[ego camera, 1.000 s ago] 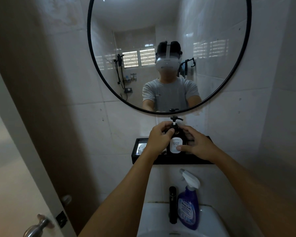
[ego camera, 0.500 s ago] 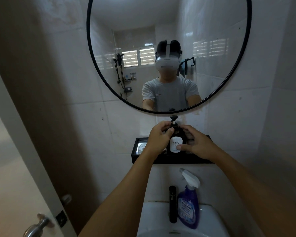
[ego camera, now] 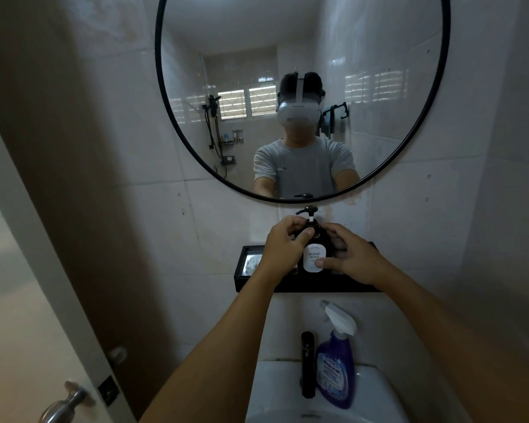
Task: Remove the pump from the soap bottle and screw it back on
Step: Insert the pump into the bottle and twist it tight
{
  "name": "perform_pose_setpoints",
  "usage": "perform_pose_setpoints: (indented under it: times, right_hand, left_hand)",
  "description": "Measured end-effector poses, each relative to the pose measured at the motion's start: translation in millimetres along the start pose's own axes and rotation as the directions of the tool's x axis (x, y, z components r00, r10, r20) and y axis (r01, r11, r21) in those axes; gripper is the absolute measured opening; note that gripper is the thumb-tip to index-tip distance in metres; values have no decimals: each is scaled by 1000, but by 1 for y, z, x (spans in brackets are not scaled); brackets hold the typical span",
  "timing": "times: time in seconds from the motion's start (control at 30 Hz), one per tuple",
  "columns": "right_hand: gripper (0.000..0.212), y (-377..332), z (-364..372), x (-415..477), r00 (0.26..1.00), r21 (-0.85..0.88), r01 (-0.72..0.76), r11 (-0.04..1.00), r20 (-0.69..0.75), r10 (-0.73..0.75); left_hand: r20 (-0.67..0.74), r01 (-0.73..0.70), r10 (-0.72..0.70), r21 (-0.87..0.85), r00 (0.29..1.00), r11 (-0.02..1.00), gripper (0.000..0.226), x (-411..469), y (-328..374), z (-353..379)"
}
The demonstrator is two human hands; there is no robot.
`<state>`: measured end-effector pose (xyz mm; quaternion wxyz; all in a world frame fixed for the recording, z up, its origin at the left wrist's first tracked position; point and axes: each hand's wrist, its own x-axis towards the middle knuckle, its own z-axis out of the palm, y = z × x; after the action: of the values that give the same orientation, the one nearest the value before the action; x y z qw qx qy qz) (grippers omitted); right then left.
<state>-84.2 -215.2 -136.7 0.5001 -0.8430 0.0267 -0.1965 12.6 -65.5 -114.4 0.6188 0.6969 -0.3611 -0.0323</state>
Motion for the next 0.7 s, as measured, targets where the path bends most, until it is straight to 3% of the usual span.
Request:
perform_pose_setpoints:
  times: [0.33,0.53,0.7]
  right_hand:
    - [80,-4,0,-3,1000,3,0,1000,18,0]
    - [77,-2,-1,-2,1000,3,0,1000,8,0]
    - [77,-2,0,-2,1000,1,-8,1000,3,8]
  left_hand:
    - [-23,-13,12,-33,1000,999,32,-1,-4,0]
    - [-12,-15,15,-2,1000,1000,16,0,0,2]
    - [-6,4,-4,-33,1000,999,29,-3,0,-1]
